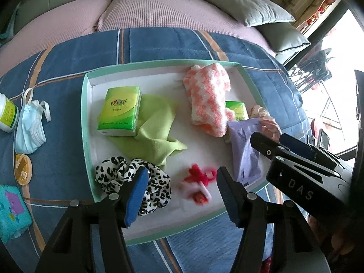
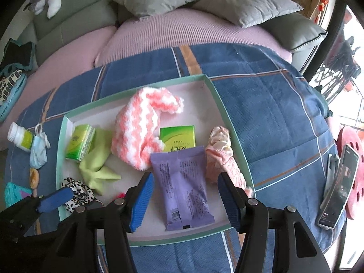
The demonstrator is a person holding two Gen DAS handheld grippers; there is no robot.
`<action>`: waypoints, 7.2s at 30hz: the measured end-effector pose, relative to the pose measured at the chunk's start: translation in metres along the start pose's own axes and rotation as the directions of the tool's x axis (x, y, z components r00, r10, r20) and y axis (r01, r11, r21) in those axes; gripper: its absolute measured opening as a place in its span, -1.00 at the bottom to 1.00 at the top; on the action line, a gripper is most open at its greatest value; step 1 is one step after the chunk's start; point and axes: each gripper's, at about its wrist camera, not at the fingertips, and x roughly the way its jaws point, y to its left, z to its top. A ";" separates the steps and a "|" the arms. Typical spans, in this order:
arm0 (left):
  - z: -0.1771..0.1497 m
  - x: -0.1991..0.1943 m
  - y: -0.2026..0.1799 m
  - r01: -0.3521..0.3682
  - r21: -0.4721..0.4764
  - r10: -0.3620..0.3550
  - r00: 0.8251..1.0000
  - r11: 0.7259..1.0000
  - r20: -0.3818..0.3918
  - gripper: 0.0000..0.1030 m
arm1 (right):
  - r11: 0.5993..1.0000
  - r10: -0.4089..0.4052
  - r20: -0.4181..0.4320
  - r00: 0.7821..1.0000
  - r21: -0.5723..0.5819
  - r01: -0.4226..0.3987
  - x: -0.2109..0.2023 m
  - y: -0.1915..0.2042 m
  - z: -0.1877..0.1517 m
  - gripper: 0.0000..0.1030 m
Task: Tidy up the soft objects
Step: 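Lower the purple packet into the tray and open the right tool while the left tool releases the red toy, then move both tools away from the tray toward the mask and gold tin, then position the left tool over the gold tin while the right tool approaches the blue mask, then grasp the gold tin with the left tool while the right tool grasps the blue mask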
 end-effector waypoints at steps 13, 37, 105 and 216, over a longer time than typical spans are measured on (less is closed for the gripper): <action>0.005 -0.013 0.010 -0.025 -0.019 0.026 0.999 1.000 0.041 0.24 | 1.000 -0.003 0.020 1.000 0.026 0.002 -0.008 -0.007 0.000 0.21; 0.016 -0.058 0.066 -0.110 -0.166 0.145 0.966 0.980 0.213 0.47 | 1.000 0.000 0.011 1.000 -0.019 0.001 -0.003 0.009 -0.003 0.21; -0.031 -0.151 0.227 -0.314 -0.573 0.527 0.812 0.757 0.252 0.93 | 0.953 0.243 0.108 0.964 -0.215 -0.216 0.002 0.144 0.011 1.00; 0.073 0.006 0.261 -0.226 -0.274 0.146 0.948 0.935 -0.283 -0.02 | 0.810 0.309 -0.309 0.899 -0.410 -0.420 0.067 0.289 0.083 0.55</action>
